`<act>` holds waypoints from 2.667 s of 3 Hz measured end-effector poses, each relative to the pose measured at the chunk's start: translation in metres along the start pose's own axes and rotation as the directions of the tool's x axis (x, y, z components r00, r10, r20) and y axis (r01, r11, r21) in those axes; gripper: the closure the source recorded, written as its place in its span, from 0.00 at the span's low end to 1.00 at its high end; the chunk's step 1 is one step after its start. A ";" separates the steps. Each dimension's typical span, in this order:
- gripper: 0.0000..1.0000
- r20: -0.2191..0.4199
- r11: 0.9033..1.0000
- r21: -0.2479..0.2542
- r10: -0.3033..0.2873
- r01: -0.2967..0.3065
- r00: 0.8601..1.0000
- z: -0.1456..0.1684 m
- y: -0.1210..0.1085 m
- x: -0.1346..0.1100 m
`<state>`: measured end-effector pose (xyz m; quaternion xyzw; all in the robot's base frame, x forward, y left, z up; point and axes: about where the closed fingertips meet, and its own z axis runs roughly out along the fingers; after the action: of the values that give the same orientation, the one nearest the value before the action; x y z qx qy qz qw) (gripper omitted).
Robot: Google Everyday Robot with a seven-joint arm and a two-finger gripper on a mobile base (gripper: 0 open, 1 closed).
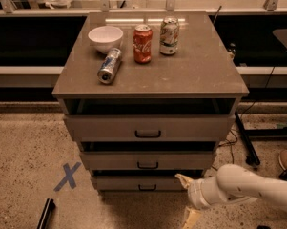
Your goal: Open bottom drawer
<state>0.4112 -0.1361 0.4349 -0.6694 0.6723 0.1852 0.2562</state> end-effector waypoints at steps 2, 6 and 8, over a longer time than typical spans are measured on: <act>0.00 0.177 0.997 0.060 0.029 -0.040 0.984 0.061 -0.011 0.086; 0.00 0.222 0.999 0.054 -0.008 -0.004 0.975 0.101 -0.029 0.113; 0.00 0.211 0.997 0.046 0.052 -0.063 0.976 0.143 -0.064 0.144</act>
Offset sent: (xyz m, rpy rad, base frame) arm 0.0314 -0.1082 -0.1152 0.6846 -0.0932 0.0080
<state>0.4928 -0.1691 0.2410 -0.6193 0.6655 0.2442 0.3376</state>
